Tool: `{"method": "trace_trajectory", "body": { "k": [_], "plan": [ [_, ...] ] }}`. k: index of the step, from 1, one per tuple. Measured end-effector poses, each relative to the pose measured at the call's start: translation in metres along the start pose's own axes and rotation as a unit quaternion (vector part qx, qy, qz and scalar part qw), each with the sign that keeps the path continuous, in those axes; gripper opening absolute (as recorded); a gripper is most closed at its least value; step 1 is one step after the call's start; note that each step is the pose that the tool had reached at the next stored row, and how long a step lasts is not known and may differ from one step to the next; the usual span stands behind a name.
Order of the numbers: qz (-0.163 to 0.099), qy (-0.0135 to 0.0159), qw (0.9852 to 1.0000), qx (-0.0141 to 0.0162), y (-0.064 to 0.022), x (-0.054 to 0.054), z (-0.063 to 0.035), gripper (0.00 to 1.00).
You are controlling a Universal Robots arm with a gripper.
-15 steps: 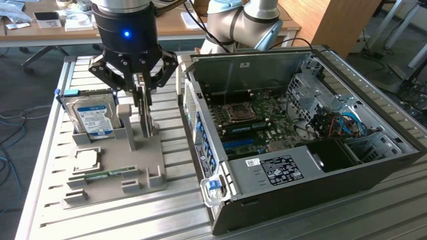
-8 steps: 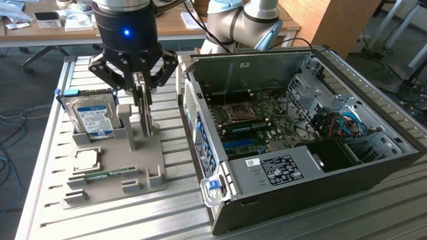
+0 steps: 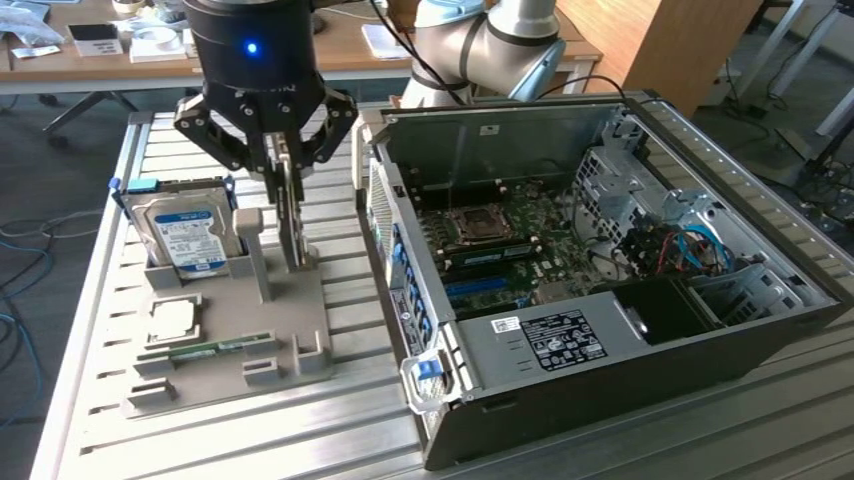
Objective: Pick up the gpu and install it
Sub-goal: 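Pick up the gpu and move the gpu toward the slot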
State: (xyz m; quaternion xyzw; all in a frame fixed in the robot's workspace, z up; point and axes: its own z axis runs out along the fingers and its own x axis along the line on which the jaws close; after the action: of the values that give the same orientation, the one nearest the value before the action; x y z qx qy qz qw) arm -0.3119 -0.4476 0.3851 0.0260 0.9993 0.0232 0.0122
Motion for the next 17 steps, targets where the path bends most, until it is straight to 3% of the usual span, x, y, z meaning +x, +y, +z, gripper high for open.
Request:
{"method": "trace_trajectory", "body": {
  "k": [17],
  "plan": [
    [0.000,0.0000,1.0000,0.0000,0.0013,-0.001,-0.0264,0.27]
  ]
}}
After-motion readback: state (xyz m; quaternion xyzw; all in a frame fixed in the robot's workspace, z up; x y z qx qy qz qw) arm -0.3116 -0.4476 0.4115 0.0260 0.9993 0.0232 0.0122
